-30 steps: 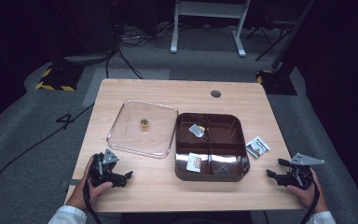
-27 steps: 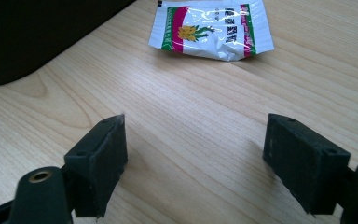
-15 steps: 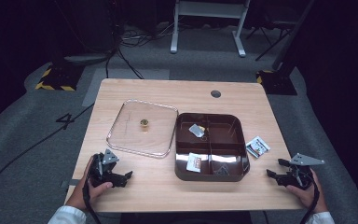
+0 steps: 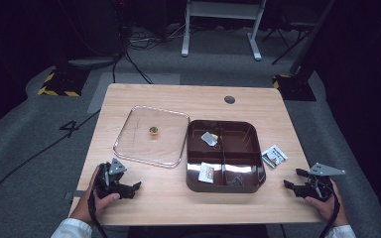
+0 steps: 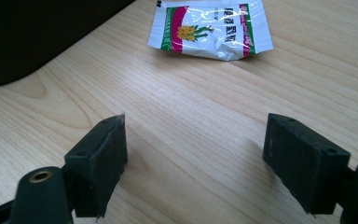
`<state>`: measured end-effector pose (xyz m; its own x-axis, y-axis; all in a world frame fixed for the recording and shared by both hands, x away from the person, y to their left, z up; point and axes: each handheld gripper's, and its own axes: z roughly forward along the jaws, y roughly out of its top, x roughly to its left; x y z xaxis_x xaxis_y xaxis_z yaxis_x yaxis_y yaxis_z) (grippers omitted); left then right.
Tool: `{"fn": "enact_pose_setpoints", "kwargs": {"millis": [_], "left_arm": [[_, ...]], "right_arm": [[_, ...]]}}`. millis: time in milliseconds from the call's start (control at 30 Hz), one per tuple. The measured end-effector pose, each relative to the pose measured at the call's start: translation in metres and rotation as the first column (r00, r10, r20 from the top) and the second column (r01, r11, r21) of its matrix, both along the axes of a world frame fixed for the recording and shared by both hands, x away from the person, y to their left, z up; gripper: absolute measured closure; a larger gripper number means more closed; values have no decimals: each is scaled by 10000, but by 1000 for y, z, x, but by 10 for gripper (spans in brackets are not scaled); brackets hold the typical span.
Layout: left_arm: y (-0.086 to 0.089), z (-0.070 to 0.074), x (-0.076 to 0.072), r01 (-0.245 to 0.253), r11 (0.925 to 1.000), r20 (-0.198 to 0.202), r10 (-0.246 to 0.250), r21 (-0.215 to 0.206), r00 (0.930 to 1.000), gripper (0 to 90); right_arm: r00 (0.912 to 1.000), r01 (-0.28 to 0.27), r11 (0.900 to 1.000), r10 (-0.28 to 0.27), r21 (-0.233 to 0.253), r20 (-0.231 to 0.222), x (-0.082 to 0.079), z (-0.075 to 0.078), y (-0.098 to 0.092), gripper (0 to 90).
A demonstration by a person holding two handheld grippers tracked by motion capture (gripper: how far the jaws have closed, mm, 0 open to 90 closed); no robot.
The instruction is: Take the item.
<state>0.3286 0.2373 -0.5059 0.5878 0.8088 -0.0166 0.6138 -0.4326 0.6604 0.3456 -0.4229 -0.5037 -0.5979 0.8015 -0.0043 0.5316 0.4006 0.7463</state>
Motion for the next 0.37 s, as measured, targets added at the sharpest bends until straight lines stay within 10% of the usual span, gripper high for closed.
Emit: {"fn": "enact_pose_setpoints", "kwargs": {"millis": [367], "left_arm": [[0, 0, 0, -1, 10000, -2, 1, -5, 10000, 1]], "right_arm": [[10000, 0, 10000, 0, 0, 0, 0, 0, 0, 217]]}}
